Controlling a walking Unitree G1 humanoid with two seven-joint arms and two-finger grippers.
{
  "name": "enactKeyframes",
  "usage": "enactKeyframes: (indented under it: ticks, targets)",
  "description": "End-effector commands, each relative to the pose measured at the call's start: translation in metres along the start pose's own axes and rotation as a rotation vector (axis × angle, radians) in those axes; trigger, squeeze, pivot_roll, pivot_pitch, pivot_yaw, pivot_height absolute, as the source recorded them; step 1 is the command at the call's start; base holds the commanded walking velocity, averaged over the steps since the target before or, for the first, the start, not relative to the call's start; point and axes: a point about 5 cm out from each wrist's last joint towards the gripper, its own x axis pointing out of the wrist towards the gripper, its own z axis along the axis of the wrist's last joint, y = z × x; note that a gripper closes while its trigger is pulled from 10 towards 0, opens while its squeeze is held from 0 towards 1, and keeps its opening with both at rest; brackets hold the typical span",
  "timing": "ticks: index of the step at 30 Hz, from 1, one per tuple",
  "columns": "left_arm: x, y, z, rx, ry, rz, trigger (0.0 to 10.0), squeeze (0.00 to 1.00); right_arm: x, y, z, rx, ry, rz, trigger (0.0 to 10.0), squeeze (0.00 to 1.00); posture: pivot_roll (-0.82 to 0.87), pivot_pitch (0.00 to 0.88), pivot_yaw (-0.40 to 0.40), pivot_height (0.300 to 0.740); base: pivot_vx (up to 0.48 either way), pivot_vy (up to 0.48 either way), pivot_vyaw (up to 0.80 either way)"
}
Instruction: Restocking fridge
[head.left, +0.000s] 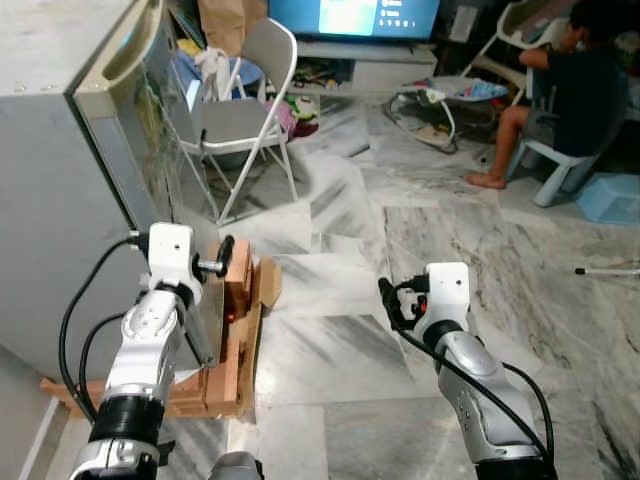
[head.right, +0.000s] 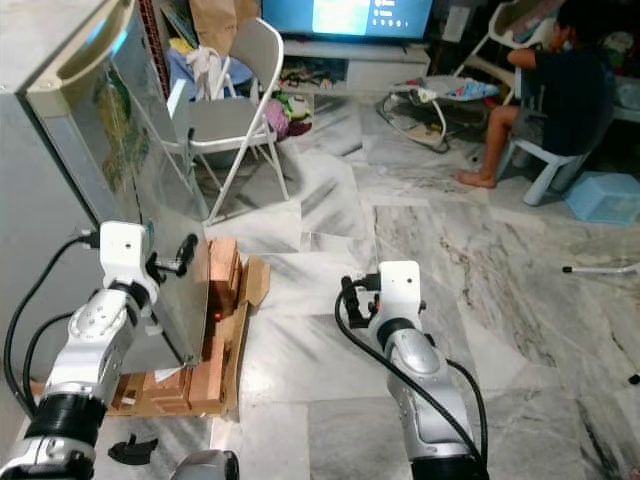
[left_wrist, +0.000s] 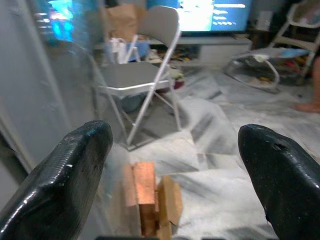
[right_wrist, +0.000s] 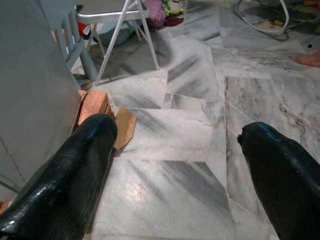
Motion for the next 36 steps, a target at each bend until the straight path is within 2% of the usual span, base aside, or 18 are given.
enactKeyframes:
  ticks: [1, 9, 13, 15, 19, 21, 23, 24, 25, 27, 30, 32, 33, 34, 36]
  targets:
    - [0.005, 0.002, 0.002, 0.001, 0.001, 0.036, 10.0, 0.0, -0.003, -0.002, 0.004, -0.003, -0.009, -0.007, 10.0, 0.0, 0.09, 0.025, -0.065, 0.74, 0.0, 0.0, 0.0]
    - [0.012, 0.003, 0.006, -0.005, -0.003, 0.058, 10.0, 0.0, -0.01, -0.009, -0.001, -0.009, 0.005, -0.027, 10.0, 0.0, 0.08, 0.033, -0.049, 0.74, 0.0, 0.0, 0.0]
    - [0.013, 0.012, 0.005, 0.018, 0.0, 0.118, 10.0, 0.0, -0.01, -0.005, -0.001, 0.0, 0.014, -0.013, 10.0, 0.0, 0.08, 0.038, -0.046, 0.74, 0.0, 0.0, 0.0]
    - [0.012, 0.013, 0.007, 0.0, -0.006, 0.104, 10.0, 0.0, -0.011, -0.002, -0.002, 0.006, 0.018, 0.005, 10.0, 0.0, 0.08, 0.039, -0.045, 0.74, 0.0, 0.0, 0.0]
    - [0.003, 0.004, 0.004, -0.026, -0.003, 0.002, 10.0, 0.0, -0.011, -0.003, -0.004, 0.018, 0.033, 0.027, 10.0, 0.0, 0.08, 0.042, -0.044, 0.74, 0.0, 0.0, 0.0]
    - [-0.004, 0.003, -0.001, 0.0, 0.014, -0.043, 10.0, 0.0, -0.011, -0.004, -0.006, 0.017, 0.045, 0.034, 10.0, 0.0, 0.09, 0.046, -0.043, 0.74, 0.0, 0.0, 0.0]
    - [-0.013, 0.007, -0.007, 0.029, 0.024, -0.05, 10.0, 0.0, -0.01, -0.005, -0.006, 0.016, 0.054, 0.041, 10.0, 0.0, 0.09, 0.047, -0.042, 0.74, 0.0, 0.0, 0.0]
    - [-0.021, 0.016, -0.014, 0.035, 0.048, -0.035, 10.0, 0.0, -0.008, -0.006, -0.006, 0.01, 0.062, 0.046, 10.0, 0.0, 0.09, 0.05, -0.041, 0.74, 0.0, 0.0, 0.0]
    - [-0.021, 0.016, -0.014, 0.035, 0.048, -0.035, 10.0, 0.0, -0.008, -0.006, -0.006, 0.01, 0.062, 0.046, 10.0, 0.0, 0.09, 0.05, -0.041, 0.74, 0.0, 0.0, 0.0]
    - [-0.03, 0.028, -0.02, 0.041, 0.071, -0.007, 10.0, 0.0, -0.008, -0.008, -0.009, -0.008, 0.089, 0.047, 10.0, 0.0, 0.1, 0.054, -0.044, 0.74, 0.0, 0.0, 0.0]
    - [-0.034, 0.038, -0.019, 0.06, 0.08, 0.024, 10.0, 0.0, -0.007, -0.009, -0.013, -0.014, 0.113, 0.051, 10.0, 0.0, 0.1, 0.056, -0.049, 0.74, 0.0, 0.0, 0.0]
    - [-0.03, 0.044, -0.016, 0.085, 0.073, 0.048, 10.0, 0.0, -0.007, -0.009, -0.013, -0.013, 0.115, 0.054, 10.0, 0.0, 0.11, 0.055, -0.056, 0.74, 0.0, 0.0, 0.0]
    - [-0.02, 0.052, -0.009, 0.097, 0.055, 0.09, 10.0, 0.0, -0.006, -0.006, -0.009, -0.011, 0.096, 0.058, 10.0, 0.0, 0.11, 0.055, -0.061, 0.74, 0.0, 0.0, 0.0]
    - [-0.02, 0.052, -0.009, 0.097, 0.055, 0.09, 10.0, 0.0, -0.006, -0.006, -0.009, -0.011, 0.096, 0.058, 10.0, 0.0, 0.11, 0.055, -0.061, 0.74, 0.0, 0.0, 0.0]
    - [-0.003, 0.056, 0.004, 0.093, 0.035, 0.103, 10.0, 0.0, -0.003, -0.003, 0.001, -0.031, 0.044, 0.062, 10.0, 0.0, 0.12, 0.056, -0.067, 0.74, 0.0, 0.0, 0.0]
